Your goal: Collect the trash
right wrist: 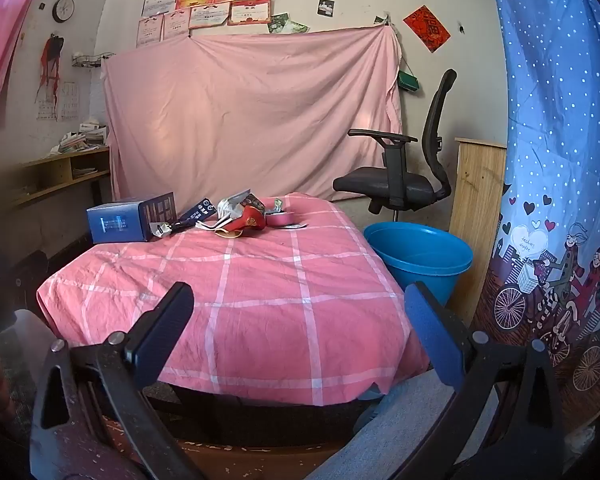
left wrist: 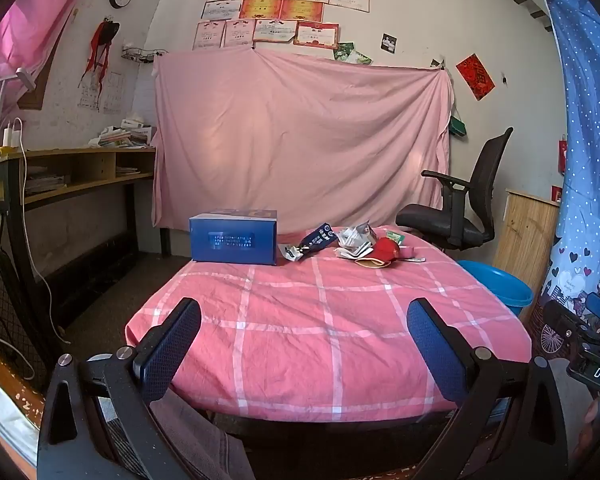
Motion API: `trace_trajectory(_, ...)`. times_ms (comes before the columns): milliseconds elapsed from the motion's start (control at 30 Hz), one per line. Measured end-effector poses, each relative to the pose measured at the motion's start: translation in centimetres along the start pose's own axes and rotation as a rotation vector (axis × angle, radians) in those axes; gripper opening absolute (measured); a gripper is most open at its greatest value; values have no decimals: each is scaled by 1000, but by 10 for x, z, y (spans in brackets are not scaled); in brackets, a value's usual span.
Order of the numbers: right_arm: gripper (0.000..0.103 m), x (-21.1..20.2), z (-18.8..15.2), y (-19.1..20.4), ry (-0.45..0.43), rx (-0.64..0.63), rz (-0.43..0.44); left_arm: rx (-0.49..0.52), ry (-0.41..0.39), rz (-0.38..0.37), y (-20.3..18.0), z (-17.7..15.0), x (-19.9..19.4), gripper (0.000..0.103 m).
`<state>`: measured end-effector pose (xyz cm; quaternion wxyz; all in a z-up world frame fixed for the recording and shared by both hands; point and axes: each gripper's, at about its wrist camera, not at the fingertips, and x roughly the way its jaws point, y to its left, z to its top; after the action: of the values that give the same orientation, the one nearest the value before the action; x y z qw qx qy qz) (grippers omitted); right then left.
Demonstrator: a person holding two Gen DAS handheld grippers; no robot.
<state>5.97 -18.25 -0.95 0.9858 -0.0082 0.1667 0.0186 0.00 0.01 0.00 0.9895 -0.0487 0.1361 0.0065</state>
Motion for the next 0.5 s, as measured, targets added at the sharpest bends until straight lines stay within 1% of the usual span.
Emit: trace_trajectory(500, 103, -1, 0, 0, 1, -1, 0, -1, -1, -1, 0, 0, 0, 101)
